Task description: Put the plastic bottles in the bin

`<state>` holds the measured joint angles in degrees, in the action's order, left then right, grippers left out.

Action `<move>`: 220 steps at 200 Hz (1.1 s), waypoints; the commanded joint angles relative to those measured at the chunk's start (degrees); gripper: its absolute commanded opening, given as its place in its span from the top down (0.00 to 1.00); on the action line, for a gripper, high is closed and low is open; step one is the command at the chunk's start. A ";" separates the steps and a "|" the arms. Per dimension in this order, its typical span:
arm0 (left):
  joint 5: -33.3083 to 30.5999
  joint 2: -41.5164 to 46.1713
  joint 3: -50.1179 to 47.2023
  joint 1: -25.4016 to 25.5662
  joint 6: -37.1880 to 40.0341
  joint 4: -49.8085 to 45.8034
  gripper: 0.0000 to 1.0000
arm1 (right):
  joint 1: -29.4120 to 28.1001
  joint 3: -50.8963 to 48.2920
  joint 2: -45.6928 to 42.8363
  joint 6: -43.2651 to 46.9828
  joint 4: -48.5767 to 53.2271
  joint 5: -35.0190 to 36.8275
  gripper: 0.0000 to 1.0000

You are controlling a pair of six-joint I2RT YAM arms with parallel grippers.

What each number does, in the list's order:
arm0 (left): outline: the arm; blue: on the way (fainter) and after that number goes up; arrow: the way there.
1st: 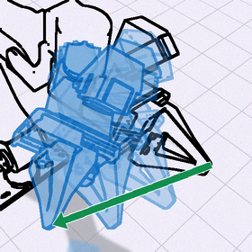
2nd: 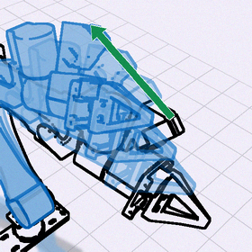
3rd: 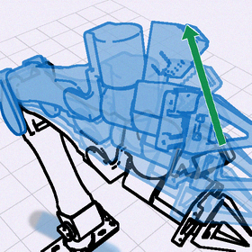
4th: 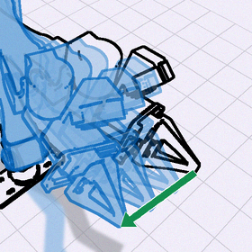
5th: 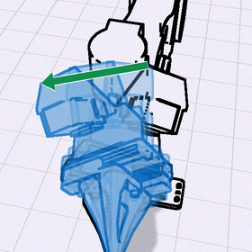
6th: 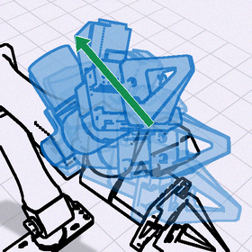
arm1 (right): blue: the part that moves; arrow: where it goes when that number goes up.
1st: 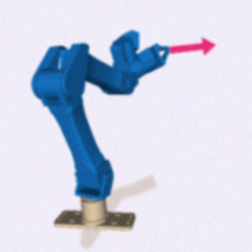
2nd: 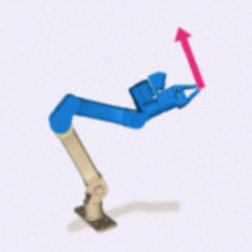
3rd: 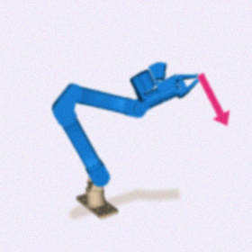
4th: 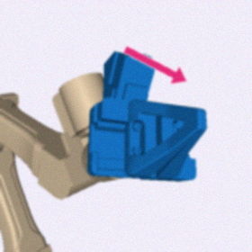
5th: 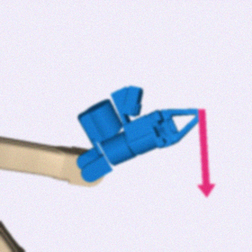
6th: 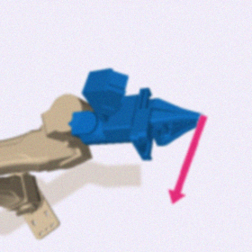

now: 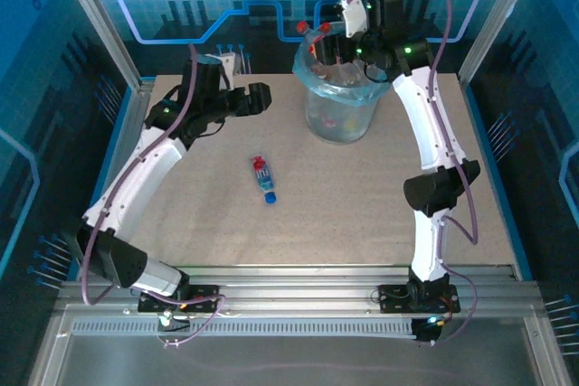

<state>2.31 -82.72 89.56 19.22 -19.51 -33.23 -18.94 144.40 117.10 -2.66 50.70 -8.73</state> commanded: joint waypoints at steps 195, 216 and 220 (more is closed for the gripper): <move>-2.06 37.82 -41.49 -0.68 -5.46 -8.60 0.12 | -28.27 -24.73 9.34 -13.90 -0.55 15.26 0.06; -2.30 38.59 -42.39 -0.71 -5.02 -8.95 0.11 | -28.55 -21.74 13.43 -14.51 1.52 16.48 0.05; -2.29 38.62 -42.51 -0.72 -4.99 -8.87 0.11 | -28.60 -21.11 14.30 -14.63 1.94 16.77 0.05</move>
<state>1.06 -45.21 48.45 19.00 -24.08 -41.41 -46.50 119.39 127.63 -15.07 49.34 5.87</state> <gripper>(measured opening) 0.883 0.945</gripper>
